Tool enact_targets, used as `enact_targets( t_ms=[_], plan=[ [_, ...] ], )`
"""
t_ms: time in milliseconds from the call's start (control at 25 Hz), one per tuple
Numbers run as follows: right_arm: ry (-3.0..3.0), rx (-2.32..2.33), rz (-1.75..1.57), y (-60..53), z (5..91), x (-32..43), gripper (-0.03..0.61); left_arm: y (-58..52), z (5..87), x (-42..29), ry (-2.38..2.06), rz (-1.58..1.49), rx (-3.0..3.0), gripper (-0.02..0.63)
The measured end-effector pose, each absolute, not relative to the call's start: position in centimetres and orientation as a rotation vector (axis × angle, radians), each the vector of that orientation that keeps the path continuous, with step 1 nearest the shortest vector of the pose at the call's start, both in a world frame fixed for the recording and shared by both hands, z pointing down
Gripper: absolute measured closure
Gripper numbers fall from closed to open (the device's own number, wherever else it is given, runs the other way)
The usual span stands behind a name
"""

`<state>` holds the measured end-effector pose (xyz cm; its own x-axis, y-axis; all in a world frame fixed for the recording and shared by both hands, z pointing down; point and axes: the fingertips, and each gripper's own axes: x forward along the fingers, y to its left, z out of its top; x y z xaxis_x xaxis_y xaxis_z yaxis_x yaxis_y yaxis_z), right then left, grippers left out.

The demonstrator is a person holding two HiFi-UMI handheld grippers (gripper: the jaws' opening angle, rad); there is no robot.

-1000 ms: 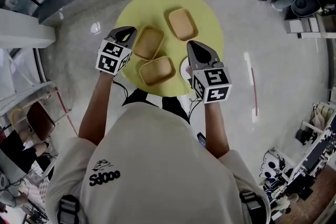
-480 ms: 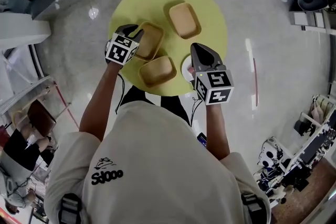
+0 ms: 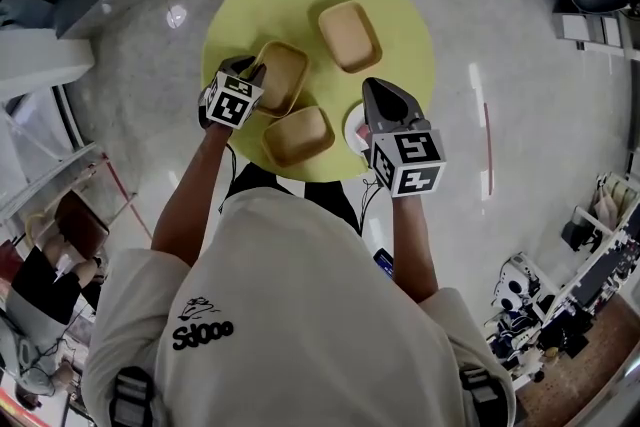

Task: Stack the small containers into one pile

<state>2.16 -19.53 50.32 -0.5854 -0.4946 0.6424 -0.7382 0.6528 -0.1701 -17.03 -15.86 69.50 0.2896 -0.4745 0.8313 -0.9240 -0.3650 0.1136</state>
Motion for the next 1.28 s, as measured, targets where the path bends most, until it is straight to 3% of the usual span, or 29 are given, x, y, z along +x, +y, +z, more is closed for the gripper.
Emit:
enact_targets(
  t_ms=[400,880,1280],
  plan=[
    [-2.328,0.947,0.562,-18.5,49.9,2.3,0.568,-14.9,69.6,-17.6,-1.284,0.913,1.911,0.592],
    [-2.374,1.001,0.485,-16.3,46.8,3.5,0.568,-16.7,62.1,-17.9,-1.402,0.709,2.019,0.598],
    [-2.376,1.116,0.444,-12.0,45.8,3.4,0.568,-13.4,60.0,-15.0,-1.181,0.682,2.184,0.598]
  ],
)
